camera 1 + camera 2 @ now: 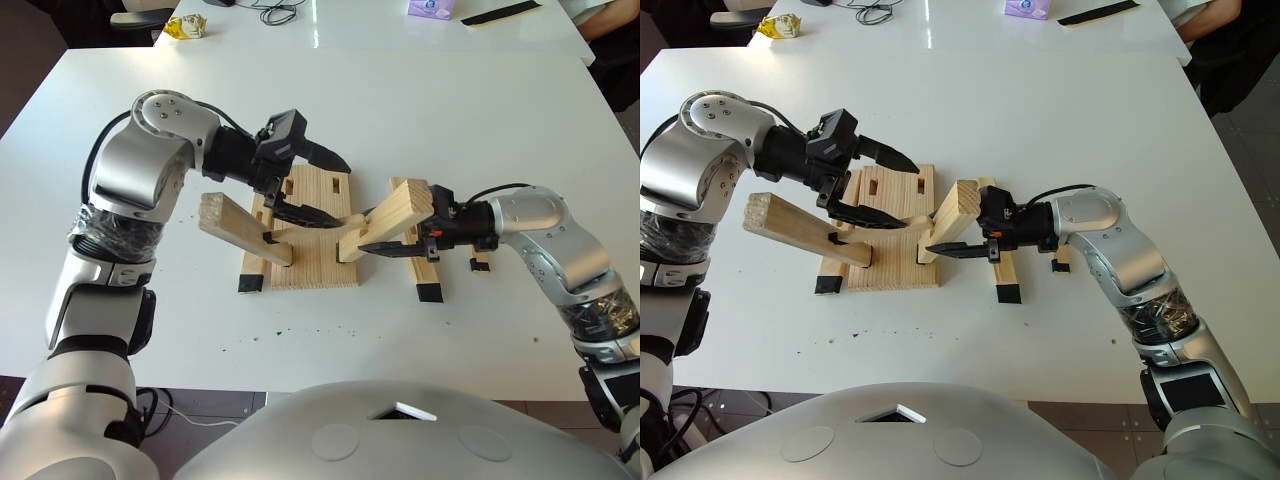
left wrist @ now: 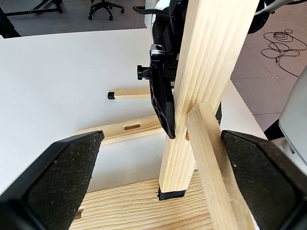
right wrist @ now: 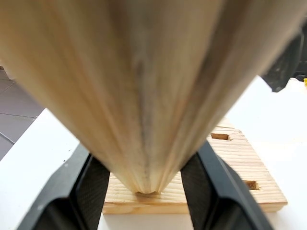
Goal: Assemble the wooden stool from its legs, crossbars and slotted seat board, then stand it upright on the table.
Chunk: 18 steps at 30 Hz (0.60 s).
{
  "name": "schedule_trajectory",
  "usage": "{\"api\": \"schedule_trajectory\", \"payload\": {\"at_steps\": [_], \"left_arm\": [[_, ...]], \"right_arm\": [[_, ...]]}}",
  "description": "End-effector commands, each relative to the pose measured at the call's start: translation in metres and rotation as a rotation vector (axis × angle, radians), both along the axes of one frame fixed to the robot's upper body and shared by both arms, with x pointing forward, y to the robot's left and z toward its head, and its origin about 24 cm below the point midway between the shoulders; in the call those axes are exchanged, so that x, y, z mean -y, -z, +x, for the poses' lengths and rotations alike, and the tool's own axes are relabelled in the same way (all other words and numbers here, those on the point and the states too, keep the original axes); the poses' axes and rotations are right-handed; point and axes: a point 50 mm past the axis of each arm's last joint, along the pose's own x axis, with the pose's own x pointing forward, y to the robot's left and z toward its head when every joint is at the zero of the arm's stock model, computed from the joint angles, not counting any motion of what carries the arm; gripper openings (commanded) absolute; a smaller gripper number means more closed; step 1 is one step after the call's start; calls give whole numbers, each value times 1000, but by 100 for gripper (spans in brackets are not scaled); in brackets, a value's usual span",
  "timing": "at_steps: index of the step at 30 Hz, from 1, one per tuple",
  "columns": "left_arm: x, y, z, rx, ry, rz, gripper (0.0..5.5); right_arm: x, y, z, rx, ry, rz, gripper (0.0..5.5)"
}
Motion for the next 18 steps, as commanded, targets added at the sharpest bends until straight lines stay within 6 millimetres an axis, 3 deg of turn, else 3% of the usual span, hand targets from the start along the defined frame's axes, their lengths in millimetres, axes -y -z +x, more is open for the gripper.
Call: {"api": "schedule_trajectory", "payload": {"at_steps": [1,9,18], "left_arm": [[0,-2,-1,2,-11,3,455],[1,-4,-1,-1,-19,-12,455],[-7,-46,15,45,-108,-124,455]], "right_arm": [[7,23,-2,-89,40,-115,204],[11,25,-2,-91,61,-119,204],[11,26,-5,-97,70,-111,204]]}}
